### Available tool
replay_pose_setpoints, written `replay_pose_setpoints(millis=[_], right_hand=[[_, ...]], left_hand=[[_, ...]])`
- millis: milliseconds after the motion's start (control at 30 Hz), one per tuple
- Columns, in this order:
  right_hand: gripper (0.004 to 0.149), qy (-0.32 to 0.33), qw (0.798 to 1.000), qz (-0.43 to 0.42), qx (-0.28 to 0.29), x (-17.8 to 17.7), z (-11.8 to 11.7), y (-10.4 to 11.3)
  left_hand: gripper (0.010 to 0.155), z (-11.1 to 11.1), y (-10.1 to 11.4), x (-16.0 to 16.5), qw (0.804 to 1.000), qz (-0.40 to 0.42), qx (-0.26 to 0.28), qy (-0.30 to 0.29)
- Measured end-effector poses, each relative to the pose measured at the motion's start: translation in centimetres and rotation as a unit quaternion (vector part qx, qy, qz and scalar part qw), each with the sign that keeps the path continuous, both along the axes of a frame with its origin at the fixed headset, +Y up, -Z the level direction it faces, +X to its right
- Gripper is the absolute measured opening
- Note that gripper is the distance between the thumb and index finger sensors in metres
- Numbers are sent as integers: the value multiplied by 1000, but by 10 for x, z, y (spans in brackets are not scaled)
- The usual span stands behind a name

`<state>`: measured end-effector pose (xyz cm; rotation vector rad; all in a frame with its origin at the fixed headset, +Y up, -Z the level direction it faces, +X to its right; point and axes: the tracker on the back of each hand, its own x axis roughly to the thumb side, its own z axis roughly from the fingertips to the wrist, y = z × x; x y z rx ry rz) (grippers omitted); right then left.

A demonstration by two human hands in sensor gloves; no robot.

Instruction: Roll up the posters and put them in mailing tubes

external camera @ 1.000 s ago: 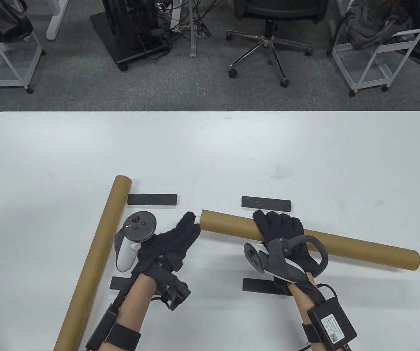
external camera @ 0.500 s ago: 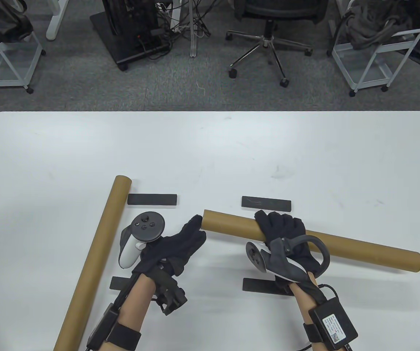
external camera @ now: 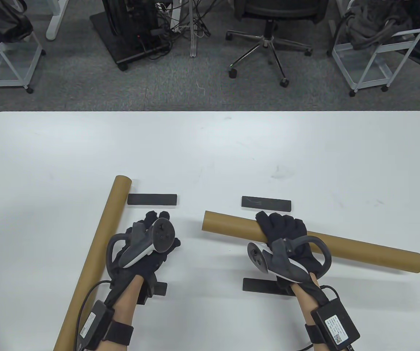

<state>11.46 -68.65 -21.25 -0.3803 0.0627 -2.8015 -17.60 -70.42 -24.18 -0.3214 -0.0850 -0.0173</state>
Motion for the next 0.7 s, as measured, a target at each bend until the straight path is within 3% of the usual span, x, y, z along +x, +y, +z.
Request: replay_pose_setpoints(millis=[300,700], right_hand=[[79,-4,1000,1,-7,2,0,0],[79,-6,1000,3,-8,3,-1,0]], left_hand=[[71,-5,-18,5,994,-109,-27,-4],[74,-8,-32,5,987,-156,-24,-19]])
